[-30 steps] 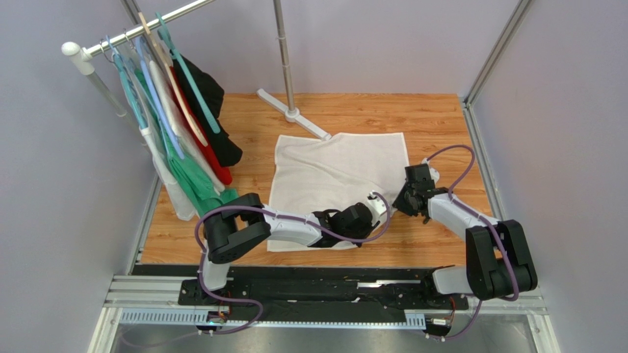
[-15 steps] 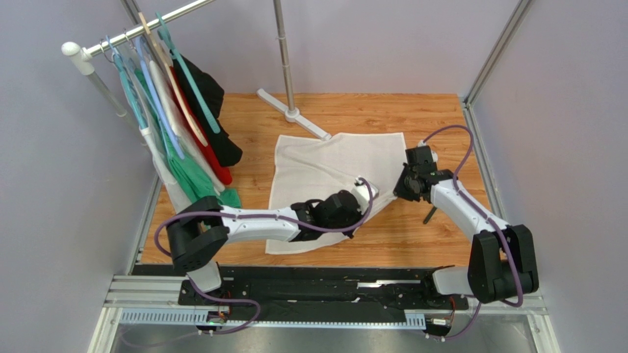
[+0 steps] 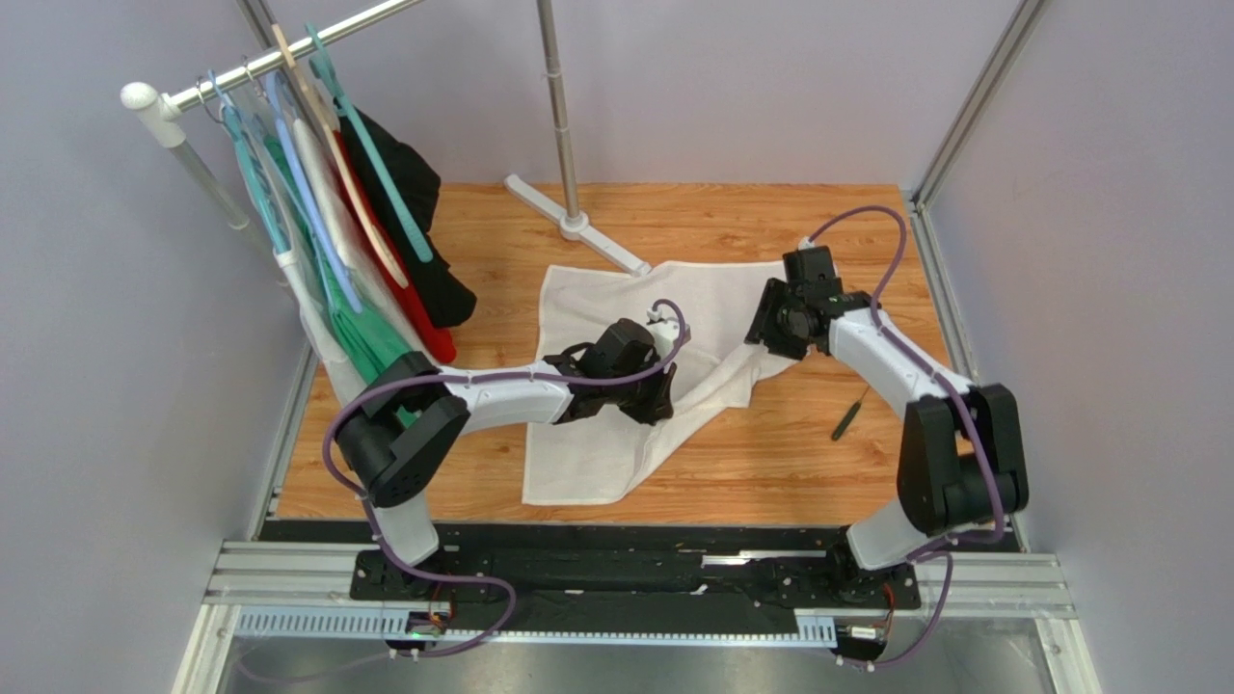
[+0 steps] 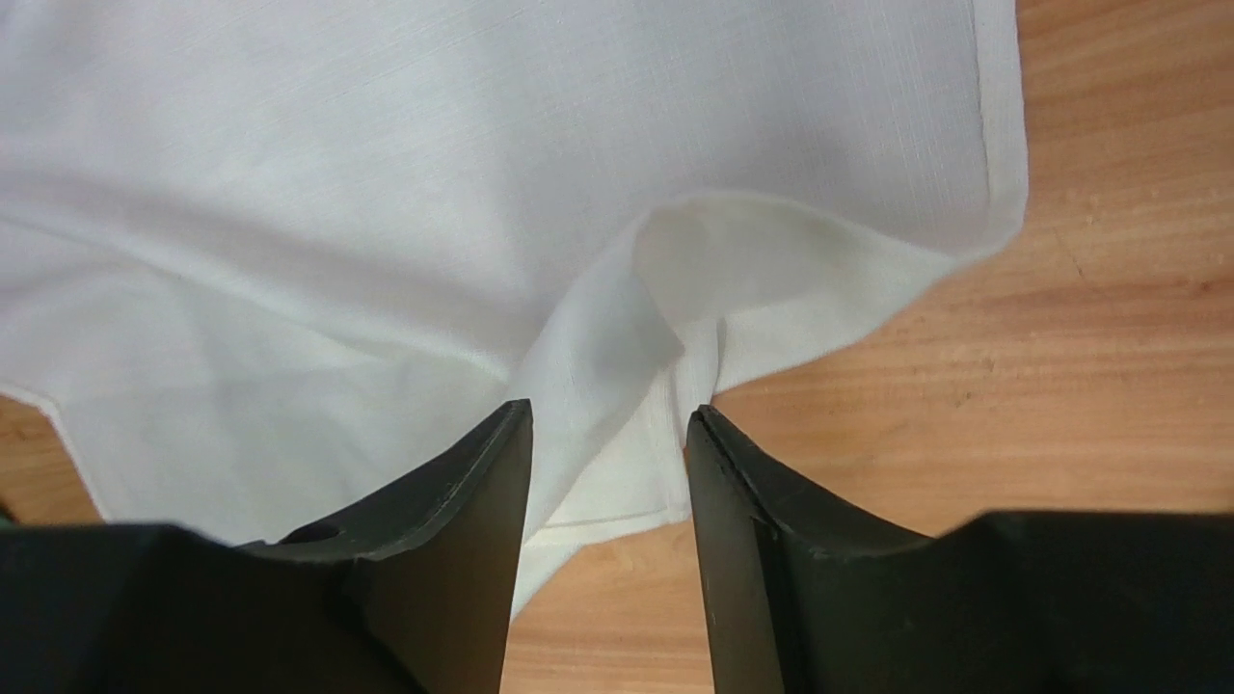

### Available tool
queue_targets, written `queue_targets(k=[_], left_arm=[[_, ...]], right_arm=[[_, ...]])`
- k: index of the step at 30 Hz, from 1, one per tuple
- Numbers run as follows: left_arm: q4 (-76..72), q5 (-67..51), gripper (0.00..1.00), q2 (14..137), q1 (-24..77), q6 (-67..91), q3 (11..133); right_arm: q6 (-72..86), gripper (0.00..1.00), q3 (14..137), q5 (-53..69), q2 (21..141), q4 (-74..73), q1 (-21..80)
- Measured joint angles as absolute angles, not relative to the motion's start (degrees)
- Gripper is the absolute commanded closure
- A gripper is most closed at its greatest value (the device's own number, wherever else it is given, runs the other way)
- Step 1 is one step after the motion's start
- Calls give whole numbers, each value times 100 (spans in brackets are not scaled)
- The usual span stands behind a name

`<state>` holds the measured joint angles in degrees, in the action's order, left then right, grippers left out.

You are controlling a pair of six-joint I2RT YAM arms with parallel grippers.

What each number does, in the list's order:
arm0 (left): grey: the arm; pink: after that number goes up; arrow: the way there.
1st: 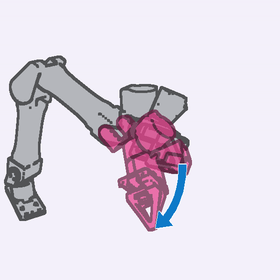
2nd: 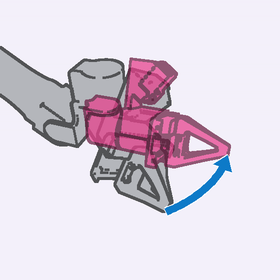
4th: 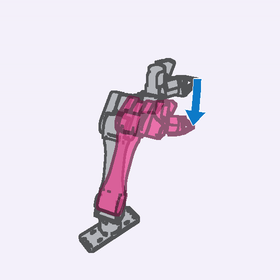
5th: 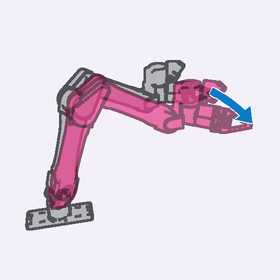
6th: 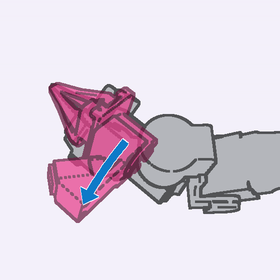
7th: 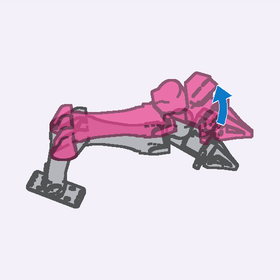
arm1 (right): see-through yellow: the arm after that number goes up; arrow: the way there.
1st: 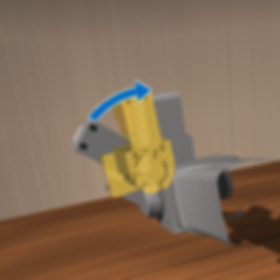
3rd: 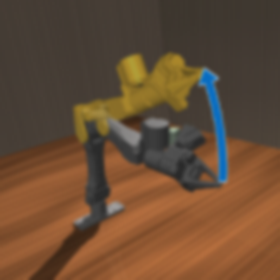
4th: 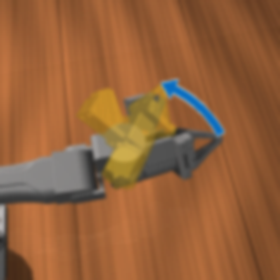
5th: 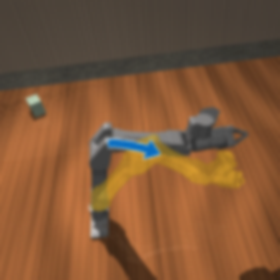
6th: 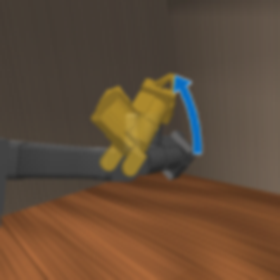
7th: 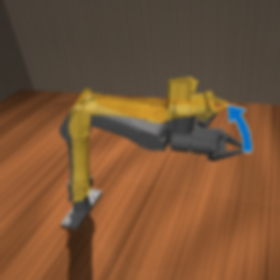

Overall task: Fold the napkin, place the utensils inside, and roll it up
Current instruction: Flatten the napkin out

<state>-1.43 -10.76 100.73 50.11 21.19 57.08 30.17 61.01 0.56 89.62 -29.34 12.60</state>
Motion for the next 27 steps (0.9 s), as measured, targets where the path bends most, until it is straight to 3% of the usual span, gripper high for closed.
queue_targets(k=[7,12,27], left_arm=[[-84,-1201,100,10224,5011,2241,5708],[-82,-1219,100,10224,5004,2294,5708],[-75,-1245,100,10224,5004,2307,5708]], right_arm=[[3288,56,4521,314,7557,-2635,1372],[3409,59,3920,440,7557,-2585,1369],[3358,60,4038,676,8416,-1726,1369]])
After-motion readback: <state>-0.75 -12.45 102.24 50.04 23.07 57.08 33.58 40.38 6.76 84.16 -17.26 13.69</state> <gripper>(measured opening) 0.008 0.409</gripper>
